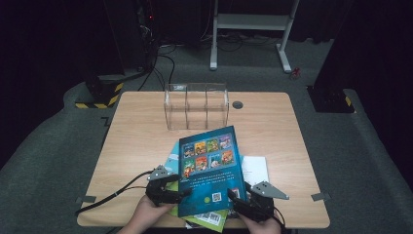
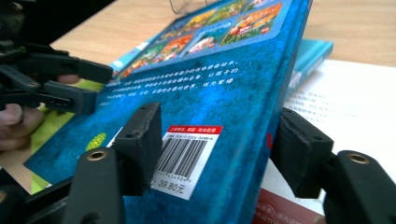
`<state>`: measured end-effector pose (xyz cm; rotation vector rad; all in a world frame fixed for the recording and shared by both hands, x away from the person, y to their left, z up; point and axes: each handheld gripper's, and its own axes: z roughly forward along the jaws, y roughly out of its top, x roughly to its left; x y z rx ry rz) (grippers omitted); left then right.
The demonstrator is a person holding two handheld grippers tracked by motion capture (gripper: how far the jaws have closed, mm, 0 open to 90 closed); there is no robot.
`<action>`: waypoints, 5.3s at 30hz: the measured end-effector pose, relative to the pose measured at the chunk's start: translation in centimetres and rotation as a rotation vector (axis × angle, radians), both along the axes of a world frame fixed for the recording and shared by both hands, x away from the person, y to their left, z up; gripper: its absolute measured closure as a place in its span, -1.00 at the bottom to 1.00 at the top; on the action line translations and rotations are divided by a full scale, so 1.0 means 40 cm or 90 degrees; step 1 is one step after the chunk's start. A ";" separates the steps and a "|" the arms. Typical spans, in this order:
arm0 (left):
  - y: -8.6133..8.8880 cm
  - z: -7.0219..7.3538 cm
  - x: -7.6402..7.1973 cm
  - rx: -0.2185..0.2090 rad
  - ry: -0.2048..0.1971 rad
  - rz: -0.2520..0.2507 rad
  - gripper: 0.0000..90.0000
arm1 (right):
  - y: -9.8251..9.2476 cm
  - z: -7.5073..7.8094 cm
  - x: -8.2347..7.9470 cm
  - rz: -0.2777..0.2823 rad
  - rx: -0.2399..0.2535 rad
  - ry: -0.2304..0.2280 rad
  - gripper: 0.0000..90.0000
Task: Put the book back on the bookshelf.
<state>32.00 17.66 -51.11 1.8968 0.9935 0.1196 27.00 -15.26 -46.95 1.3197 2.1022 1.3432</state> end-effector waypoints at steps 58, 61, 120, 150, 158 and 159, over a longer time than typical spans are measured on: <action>0.053 0.001 0.035 -0.046 0.076 0.097 -0.54 | 0.053 0.025 0.160 0.043 -0.072 0.064 -0.30; 0.056 -0.001 0.038 -0.055 0.081 0.105 -0.51 | 0.064 0.007 0.179 0.024 -0.080 0.077 -0.27; 0.073 -0.011 -0.001 -0.062 0.067 0.141 -0.54 | 0.035 -0.008 0.003 0.090 0.007 -0.029 0.10; 0.159 0.063 0.002 -0.202 0.021 0.137 -0.04 | 0.051 0.026 0.020 0.086 0.046 -0.004 0.37; 0.184 0.121 -0.026 -0.247 -0.080 0.141 0.11 | 0.073 0.095 0.011 0.074 0.026 -0.061 0.50; 0.184 0.126 -0.029 -0.245 -0.091 0.143 0.12 | 0.076 0.099 0.013 0.071 0.024 -0.065 0.50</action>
